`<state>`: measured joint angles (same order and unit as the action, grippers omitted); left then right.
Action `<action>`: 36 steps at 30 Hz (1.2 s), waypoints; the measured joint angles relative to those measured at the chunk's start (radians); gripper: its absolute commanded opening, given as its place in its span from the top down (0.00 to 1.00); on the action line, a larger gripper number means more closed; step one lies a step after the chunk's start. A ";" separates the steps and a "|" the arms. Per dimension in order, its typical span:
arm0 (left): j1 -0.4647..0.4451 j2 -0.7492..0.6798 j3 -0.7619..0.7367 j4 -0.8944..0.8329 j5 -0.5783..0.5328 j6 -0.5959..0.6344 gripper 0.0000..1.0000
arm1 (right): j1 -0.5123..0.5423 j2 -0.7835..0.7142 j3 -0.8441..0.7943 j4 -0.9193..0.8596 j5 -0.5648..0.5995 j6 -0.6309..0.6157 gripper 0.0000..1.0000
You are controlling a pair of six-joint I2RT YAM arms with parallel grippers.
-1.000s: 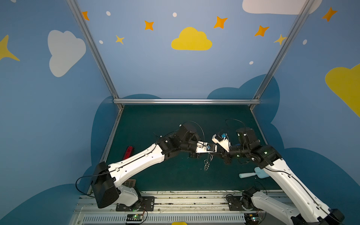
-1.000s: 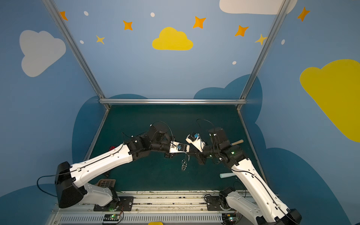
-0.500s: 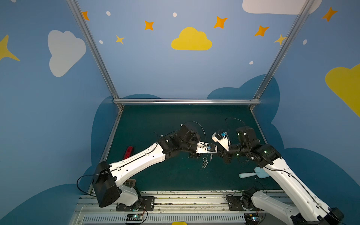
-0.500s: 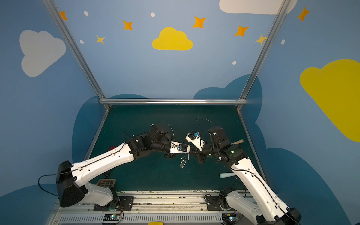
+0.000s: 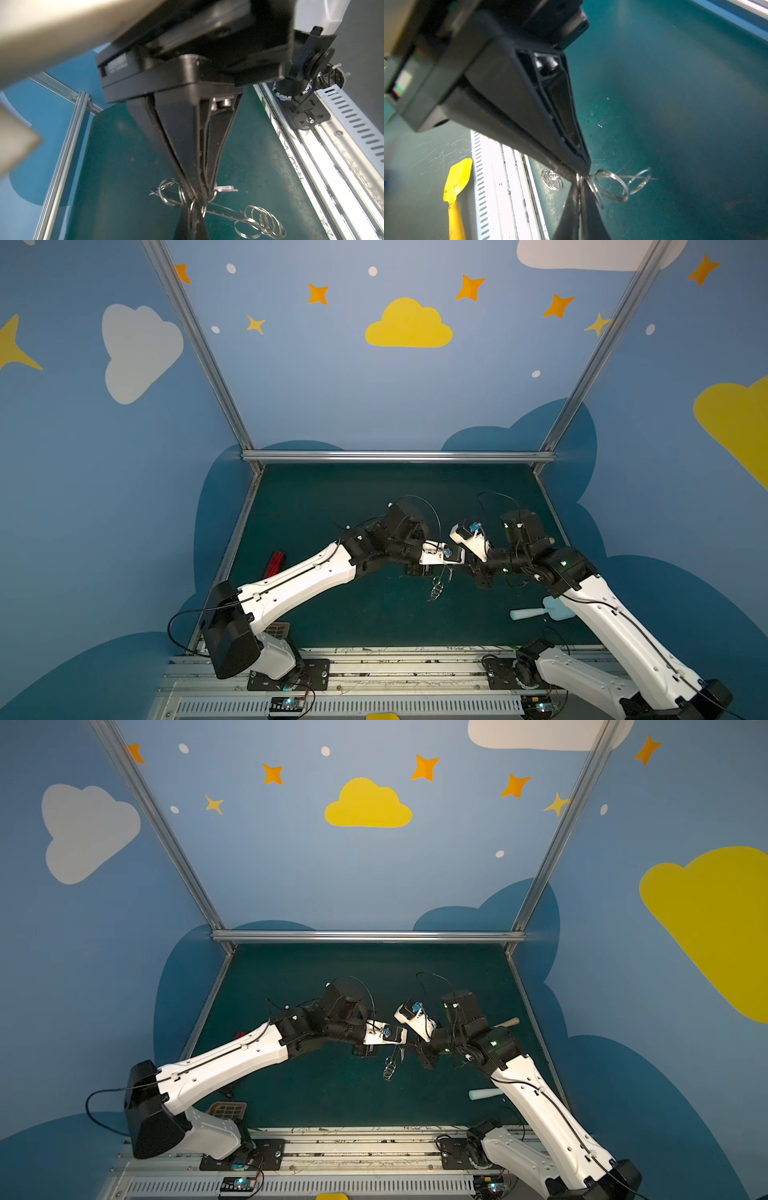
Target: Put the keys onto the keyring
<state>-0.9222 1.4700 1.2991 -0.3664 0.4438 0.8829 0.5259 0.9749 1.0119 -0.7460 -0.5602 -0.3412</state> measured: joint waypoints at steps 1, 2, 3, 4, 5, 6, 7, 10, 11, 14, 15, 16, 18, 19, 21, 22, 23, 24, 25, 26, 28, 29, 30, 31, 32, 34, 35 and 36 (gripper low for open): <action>0.000 0.000 0.000 0.003 0.003 -0.003 0.96 | -0.002 -0.008 -0.009 0.010 0.000 0.001 0.85; 0.001 -0.002 -0.002 0.006 0.009 -0.006 0.96 | -0.007 -0.021 -0.021 0.024 -0.002 0.005 0.85; 0.002 -0.003 -0.004 0.008 0.017 -0.009 0.96 | -0.009 -0.031 -0.033 0.035 -0.004 0.005 0.85; 0.003 -0.004 -0.004 0.010 0.024 -0.012 0.96 | -0.015 -0.046 -0.049 0.048 -0.008 0.007 0.85; 0.004 -0.005 -0.004 0.013 0.035 -0.018 0.96 | -0.020 -0.061 -0.067 0.062 -0.014 0.010 0.85; 0.004 -0.008 -0.008 0.019 0.045 -0.023 0.96 | -0.026 -0.074 -0.083 0.072 -0.020 0.012 0.85; 0.005 -0.013 -0.013 0.027 0.053 -0.028 0.96 | -0.033 -0.086 -0.098 0.080 -0.027 0.018 0.85; 0.008 -0.028 -0.034 0.047 0.074 -0.045 0.96 | -0.055 -0.109 -0.132 0.104 -0.052 0.038 0.85; 0.010 -0.032 -0.040 0.053 0.081 -0.052 0.96 | -0.061 -0.115 -0.141 0.111 -0.060 0.046 0.85; 0.014 -0.043 -0.057 0.075 0.098 -0.072 0.96 | -0.076 -0.135 -0.165 0.140 -0.080 0.061 0.84; 0.017 -0.046 -0.063 0.085 0.102 -0.078 0.96 | -0.080 -0.141 -0.170 0.148 -0.086 0.066 0.84; 0.018 -0.050 -0.070 0.097 0.107 -0.086 0.96 | -0.083 -0.149 -0.174 0.158 -0.094 0.073 0.84; 0.020 -0.057 -0.085 0.121 0.114 -0.102 0.96 | -0.086 -0.159 -0.177 0.175 -0.111 0.081 0.84; 0.021 -0.060 -0.093 0.137 0.117 -0.113 0.96 | -0.087 -0.164 -0.178 0.185 -0.119 0.086 0.84; 0.023 -0.064 -0.108 0.166 0.124 -0.131 0.96 | -0.087 -0.170 -0.180 0.203 -0.137 0.098 0.85; 0.024 -0.066 -0.117 0.182 0.128 -0.140 0.96 | -0.087 -0.171 -0.181 0.213 -0.145 0.103 0.86; 0.024 -0.067 -0.126 0.196 0.130 -0.149 0.96 | -0.087 -0.172 -0.182 0.222 -0.153 0.106 0.88; 0.024 -0.067 -0.133 0.210 0.131 -0.157 0.96 | -0.087 -0.172 -0.183 0.227 -0.159 0.112 0.89; 0.025 -0.067 -0.139 0.221 0.132 -0.165 0.96 | -0.087 -0.171 -0.185 0.229 -0.165 0.115 0.91; 0.026 -0.068 -0.145 0.231 0.132 -0.171 0.96 | -0.088 -0.171 -0.188 0.230 -0.169 0.118 0.91; 0.028 -0.074 -0.156 0.248 0.133 -0.188 0.96 | -0.091 -0.170 -0.192 0.234 -0.179 0.122 0.90; 0.029 -0.076 -0.159 0.254 0.135 -0.193 0.96 | -0.092 -0.170 -0.193 0.235 -0.182 0.122 0.89; 0.031 -0.080 -0.164 0.263 0.136 -0.201 0.96 | -0.093 -0.170 -0.195 0.237 -0.186 0.125 0.87; 0.031 -0.084 -0.168 0.271 0.138 -0.207 0.96 | -0.095 -0.171 -0.198 0.241 -0.190 0.127 0.85; 0.032 -0.087 -0.171 0.280 0.140 -0.212 0.96 | -0.098 -0.171 -0.202 0.242 -0.193 0.129 0.83; 0.036 -0.097 -0.180 0.301 0.145 -0.226 0.96 | -0.104 -0.171 -0.213 0.249 -0.201 0.132 0.81; 0.038 -0.101 -0.184 0.312 0.147 -0.232 0.96 | -0.106 -0.171 -0.217 0.251 -0.203 0.135 0.81; 0.039 -0.105 -0.187 0.320 0.149 -0.238 0.96 | -0.108 -0.171 -0.221 0.254 -0.205 0.137 0.80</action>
<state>-0.8833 1.3651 1.1122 -0.0460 0.5930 0.6449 0.4175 0.8036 0.7906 -0.4923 -0.7650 -0.2047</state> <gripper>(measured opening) 0.047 0.192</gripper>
